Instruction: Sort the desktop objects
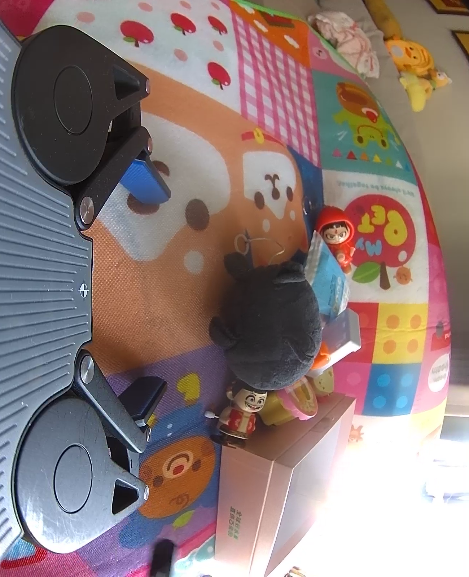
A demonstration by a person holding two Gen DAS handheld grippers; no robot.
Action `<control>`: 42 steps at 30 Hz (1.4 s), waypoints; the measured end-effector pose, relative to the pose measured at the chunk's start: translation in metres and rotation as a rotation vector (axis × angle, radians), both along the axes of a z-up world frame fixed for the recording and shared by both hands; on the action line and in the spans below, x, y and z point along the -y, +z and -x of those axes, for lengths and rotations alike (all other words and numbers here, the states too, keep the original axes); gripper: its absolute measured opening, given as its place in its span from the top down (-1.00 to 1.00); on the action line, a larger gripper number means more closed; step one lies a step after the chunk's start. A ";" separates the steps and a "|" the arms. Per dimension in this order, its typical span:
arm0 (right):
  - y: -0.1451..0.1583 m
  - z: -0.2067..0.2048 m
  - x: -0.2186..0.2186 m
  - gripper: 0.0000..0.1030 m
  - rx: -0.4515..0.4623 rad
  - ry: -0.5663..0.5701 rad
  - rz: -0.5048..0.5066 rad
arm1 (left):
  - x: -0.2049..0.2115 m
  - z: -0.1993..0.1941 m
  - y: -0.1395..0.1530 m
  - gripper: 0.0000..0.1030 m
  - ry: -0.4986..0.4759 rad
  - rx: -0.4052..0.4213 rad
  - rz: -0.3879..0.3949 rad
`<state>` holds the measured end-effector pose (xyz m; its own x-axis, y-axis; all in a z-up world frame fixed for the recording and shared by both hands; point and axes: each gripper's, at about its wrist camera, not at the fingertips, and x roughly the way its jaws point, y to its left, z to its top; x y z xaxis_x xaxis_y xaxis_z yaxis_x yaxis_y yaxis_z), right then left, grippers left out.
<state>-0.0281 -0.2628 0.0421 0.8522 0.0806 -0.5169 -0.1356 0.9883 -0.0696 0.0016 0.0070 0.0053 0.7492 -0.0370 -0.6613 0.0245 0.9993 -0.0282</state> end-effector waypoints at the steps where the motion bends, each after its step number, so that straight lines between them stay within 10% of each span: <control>1: 0.012 -0.005 0.008 -1.00 0.048 -0.043 -0.013 | 0.001 0.000 0.000 -1.00 0.001 0.000 -0.004; 7: 0.029 -0.090 0.045 -0.83 -0.029 -0.219 -0.150 | 0.005 -0.002 -0.001 -1.00 0.004 0.001 -0.014; 20: 0.003 -0.177 -0.002 -0.90 -0.094 -0.090 -0.139 | -0.002 0.001 -0.001 -1.00 0.009 0.024 0.037; 27: 0.043 -0.107 -0.050 -0.88 0.167 0.069 -0.019 | -0.003 0.002 -0.002 -1.00 0.010 0.027 0.046; 32: 0.027 -0.045 -0.097 0.14 0.072 0.350 0.081 | -0.013 0.003 0.002 -1.00 0.038 0.034 0.088; 42: -0.028 -0.040 -0.179 0.16 0.078 0.463 0.306 | -0.071 0.010 0.029 -1.00 0.244 0.118 0.138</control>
<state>0.0120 -0.0836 0.0139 0.8003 0.3114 -0.5123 -0.5333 0.7602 -0.3711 -0.0086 0.0778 0.0341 0.8185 0.0701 -0.5703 -0.2045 0.9630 -0.1752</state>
